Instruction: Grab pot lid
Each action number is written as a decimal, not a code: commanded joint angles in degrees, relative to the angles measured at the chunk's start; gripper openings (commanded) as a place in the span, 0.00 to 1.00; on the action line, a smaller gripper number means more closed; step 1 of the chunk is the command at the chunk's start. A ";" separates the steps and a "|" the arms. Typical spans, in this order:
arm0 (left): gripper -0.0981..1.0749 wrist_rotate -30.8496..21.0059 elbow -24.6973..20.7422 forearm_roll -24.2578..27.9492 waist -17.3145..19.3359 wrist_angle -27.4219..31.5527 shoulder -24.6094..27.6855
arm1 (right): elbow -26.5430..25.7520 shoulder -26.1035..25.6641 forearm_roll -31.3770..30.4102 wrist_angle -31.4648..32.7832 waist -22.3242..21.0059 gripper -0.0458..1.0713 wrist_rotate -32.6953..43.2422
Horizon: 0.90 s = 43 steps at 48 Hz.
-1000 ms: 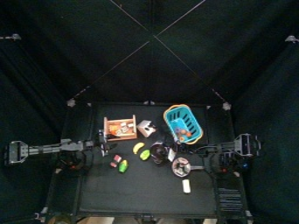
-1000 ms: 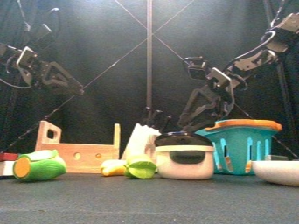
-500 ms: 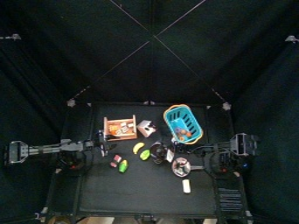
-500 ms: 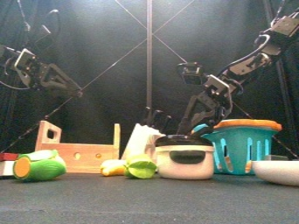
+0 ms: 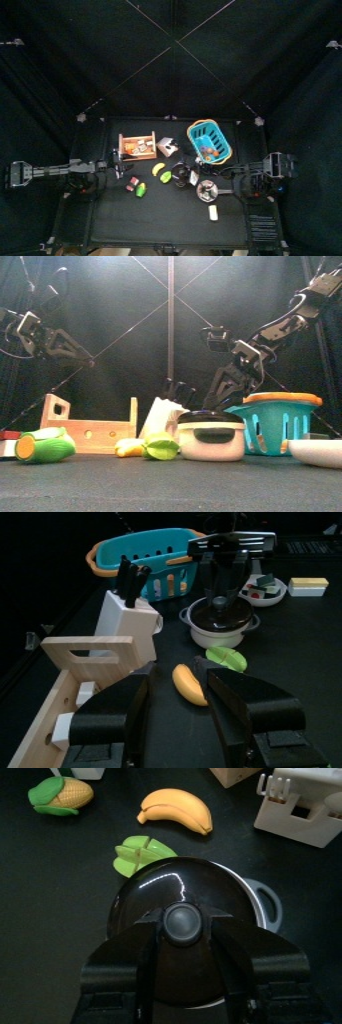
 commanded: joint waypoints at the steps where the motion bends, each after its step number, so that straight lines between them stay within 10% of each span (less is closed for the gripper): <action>1: 0.74 0.00 -0.70 -0.09 0.18 -0.44 0.18 | -1.14 -0.88 -0.09 -0.18 -0.44 0.64 0.00; 43: 0.74 0.09 -0.70 0.00 0.18 -0.35 0.09 | -1.85 -5.98 -0.09 -0.09 -0.18 0.62 -0.09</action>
